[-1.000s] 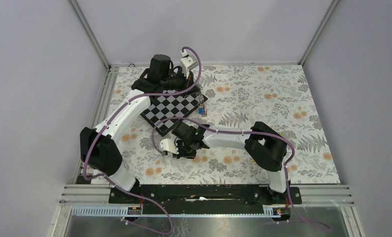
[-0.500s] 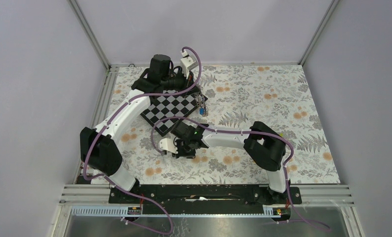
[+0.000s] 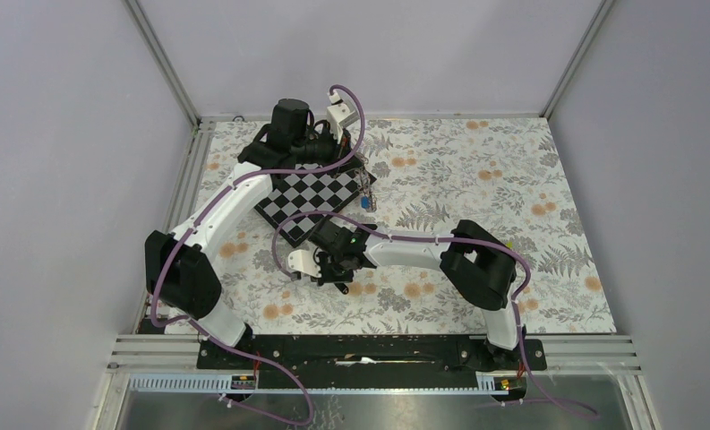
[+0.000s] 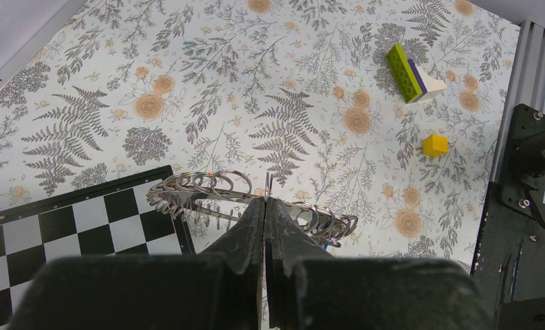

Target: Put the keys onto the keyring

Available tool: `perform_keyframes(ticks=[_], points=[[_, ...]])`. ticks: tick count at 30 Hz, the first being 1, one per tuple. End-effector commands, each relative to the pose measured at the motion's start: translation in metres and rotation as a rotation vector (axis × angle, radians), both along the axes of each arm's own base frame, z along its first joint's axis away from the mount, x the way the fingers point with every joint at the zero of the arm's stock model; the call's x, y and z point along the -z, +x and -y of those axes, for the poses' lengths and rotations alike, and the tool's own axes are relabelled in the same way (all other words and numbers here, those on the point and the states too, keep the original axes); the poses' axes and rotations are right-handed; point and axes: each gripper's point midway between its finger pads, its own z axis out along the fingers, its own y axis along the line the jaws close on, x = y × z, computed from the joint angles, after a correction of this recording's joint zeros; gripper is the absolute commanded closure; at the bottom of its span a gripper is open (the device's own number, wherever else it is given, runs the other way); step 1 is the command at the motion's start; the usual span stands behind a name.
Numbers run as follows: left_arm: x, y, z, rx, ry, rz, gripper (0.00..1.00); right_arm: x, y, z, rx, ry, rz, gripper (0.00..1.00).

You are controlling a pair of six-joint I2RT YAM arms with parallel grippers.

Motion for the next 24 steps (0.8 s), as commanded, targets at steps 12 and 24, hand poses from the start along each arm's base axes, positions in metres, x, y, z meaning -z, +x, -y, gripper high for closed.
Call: perform_keyframes(ticks=[12, 24], points=[[-0.030, 0.001, 0.005, 0.038, -0.059, 0.090, 1.00, -0.034, -0.025, 0.003, -0.112, 0.063, -0.108, 1.00], [-0.033, -0.003, 0.005, 0.048, -0.066, 0.093, 1.00, -0.026, -0.024, 0.009, -0.097, 0.028, -0.115, 0.98]])
